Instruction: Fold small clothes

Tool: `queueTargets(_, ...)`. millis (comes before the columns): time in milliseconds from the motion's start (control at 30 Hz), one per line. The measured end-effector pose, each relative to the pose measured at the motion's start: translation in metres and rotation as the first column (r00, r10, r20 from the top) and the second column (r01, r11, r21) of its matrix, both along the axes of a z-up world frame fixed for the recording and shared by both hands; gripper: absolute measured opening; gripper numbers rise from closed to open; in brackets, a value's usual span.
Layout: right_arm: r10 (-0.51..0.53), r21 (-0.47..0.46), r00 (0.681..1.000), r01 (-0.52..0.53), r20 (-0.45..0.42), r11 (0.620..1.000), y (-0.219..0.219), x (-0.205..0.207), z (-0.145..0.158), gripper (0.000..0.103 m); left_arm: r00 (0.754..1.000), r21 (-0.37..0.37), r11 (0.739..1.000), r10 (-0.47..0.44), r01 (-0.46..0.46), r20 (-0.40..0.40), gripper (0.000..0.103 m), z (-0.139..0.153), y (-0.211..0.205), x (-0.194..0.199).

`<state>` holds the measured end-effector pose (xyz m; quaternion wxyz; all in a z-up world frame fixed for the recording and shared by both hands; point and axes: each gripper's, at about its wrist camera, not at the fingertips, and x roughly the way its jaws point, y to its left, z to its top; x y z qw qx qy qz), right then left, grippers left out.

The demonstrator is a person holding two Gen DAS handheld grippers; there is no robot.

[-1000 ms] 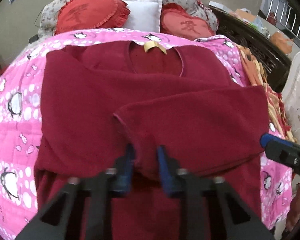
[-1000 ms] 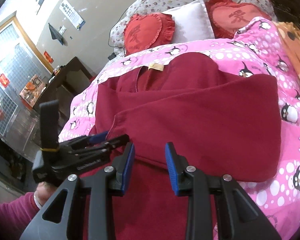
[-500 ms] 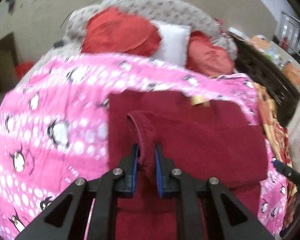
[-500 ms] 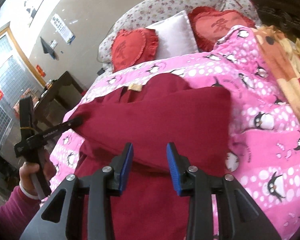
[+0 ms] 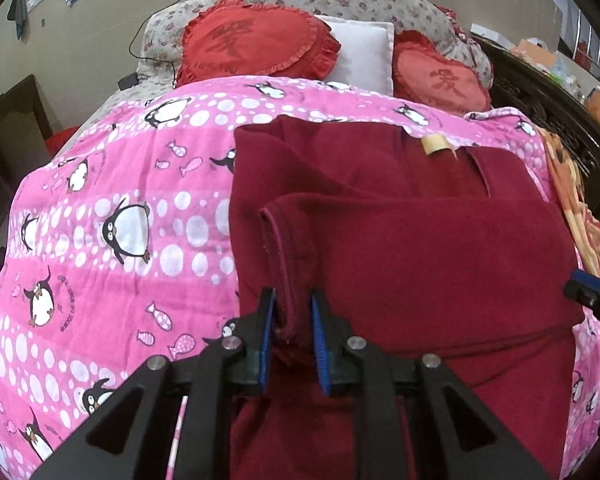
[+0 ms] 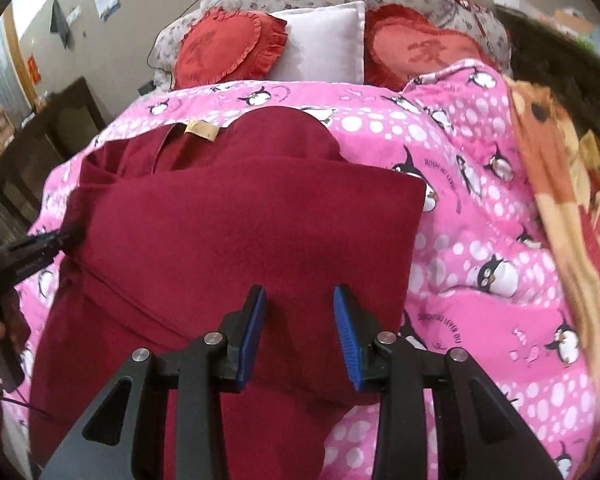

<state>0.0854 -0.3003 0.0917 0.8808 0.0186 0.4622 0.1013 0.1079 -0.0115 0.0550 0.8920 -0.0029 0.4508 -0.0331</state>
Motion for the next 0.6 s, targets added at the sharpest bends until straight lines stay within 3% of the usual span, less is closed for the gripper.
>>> queueTargets(367,0.0,0.02,1.0,0.0,0.02,1.0,-0.003,-0.02,0.016,0.013,1.0,-0.005,1.0,0.015,-0.015,-0.009,0.027,-0.005,0.005,0.0)
queueTargets(533,-0.023,-0.019,0.999,0.022,-0.032,1.0,-0.009,-0.015,-0.004,0.013,0.999,-0.017,0.999,0.046,-0.046,-0.014,0.055,-0.009,0.014,-0.003)
queueTargets(600,-0.019,-0.007,0.999,0.019,-0.036,1.0,-0.013,-0.012,-0.014,0.013,0.999,-0.025,0.999,0.045,-0.045,-0.019,0.058,-0.008,0.017,-0.005)
